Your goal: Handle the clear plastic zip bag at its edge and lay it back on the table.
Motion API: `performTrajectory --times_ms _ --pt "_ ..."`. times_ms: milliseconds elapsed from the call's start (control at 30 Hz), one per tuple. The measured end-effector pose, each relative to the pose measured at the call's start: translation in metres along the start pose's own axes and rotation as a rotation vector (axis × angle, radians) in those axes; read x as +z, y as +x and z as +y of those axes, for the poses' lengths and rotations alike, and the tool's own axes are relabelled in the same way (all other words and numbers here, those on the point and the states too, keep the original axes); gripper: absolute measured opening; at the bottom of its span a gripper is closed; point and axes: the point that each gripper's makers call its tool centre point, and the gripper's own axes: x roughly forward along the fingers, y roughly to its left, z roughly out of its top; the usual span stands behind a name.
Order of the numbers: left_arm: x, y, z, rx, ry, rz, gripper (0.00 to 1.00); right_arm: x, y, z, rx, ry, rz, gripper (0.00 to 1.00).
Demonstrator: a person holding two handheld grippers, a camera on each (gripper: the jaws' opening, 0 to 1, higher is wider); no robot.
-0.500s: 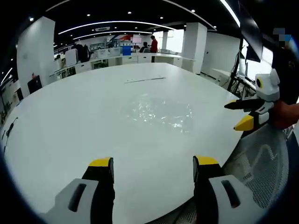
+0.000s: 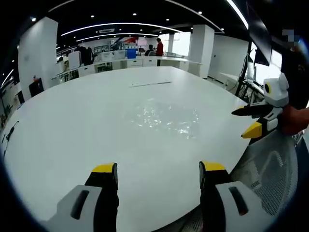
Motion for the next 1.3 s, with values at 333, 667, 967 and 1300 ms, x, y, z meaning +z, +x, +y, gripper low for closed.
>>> performTrajectory --times_ms 333,667,967,1300 --pt "0.0009 -0.0005 -0.0040 -0.010 0.010 0.004 0.68 -0.0006 0.0003 -0.0026 -0.005 0.005 -0.002 0.89" --pt "0.0007 0.0001 -0.0051 -0.015 0.011 0.004 0.68 -0.0006 0.0004 -0.0003 -0.001 0.004 0.005 0.89" --pt "0.0019 -0.0008 -0.0033 -0.009 0.008 -0.004 0.68 -0.0022 0.0029 -0.0028 -0.001 -0.002 0.005 0.89" --pt "0.0007 -0.0006 -0.0030 -0.010 0.009 0.001 0.68 0.0001 0.0010 -0.0028 -0.008 0.001 -0.007 0.89"
